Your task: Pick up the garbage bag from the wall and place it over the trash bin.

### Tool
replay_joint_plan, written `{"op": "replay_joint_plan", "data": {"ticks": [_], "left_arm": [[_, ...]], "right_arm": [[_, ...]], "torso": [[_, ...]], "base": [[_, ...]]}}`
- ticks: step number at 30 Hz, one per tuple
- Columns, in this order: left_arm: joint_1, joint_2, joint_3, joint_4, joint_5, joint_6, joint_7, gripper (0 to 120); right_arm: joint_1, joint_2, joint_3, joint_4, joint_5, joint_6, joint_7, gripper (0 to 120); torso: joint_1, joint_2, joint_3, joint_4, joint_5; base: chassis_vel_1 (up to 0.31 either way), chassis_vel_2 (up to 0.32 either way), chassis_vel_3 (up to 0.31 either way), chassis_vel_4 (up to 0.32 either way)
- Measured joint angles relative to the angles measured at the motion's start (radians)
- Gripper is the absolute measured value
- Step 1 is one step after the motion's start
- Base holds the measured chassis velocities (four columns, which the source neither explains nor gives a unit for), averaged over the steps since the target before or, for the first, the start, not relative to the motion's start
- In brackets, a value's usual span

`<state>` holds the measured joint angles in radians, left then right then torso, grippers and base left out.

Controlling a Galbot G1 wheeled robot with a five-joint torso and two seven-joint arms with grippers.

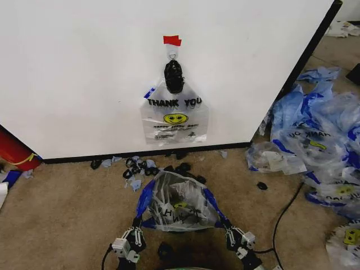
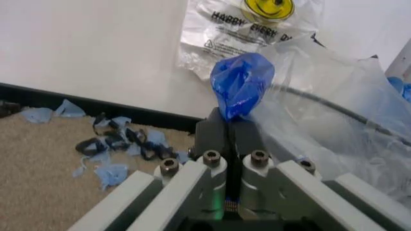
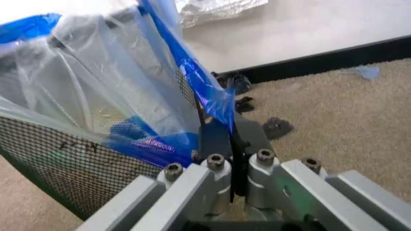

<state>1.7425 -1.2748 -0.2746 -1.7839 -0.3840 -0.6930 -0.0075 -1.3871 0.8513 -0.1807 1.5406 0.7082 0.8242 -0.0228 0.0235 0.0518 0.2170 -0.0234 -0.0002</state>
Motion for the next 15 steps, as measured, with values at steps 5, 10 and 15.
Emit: {"op": "replay_joint_plan", "data": {"ticks": [5,10,15], "left_arm": [[-0.035,0.000,0.001,0.034,-0.002,0.005,-0.002,0],[-0.052,-0.002,0.010,0.034,-0.002,0.006,-0.002,0],[-0.051,0.000,0.012,0.034,-0.002,0.006,-0.004,0]], "right_arm": [[0.037,0.018,-0.015,-0.047,0.000,0.000,0.001,0],[0.062,0.032,-0.028,-0.081,-0.001,0.000,0.003,0],[0.063,0.030,-0.029,-0.076,-0.001,-0.001,0.005,0]], "torso": [[0.000,0.001,0.000,0.0005,0.0025],[0.000,0.000,0.000,0.0000,0.0012],[0.000,0.000,0.000,-0.0003,-0.0003]], "base": [[0.000,0.000,0.000,0.000],[0.000,0.000,0.000,0.000],[0.000,0.000,0.000,0.000]]}}
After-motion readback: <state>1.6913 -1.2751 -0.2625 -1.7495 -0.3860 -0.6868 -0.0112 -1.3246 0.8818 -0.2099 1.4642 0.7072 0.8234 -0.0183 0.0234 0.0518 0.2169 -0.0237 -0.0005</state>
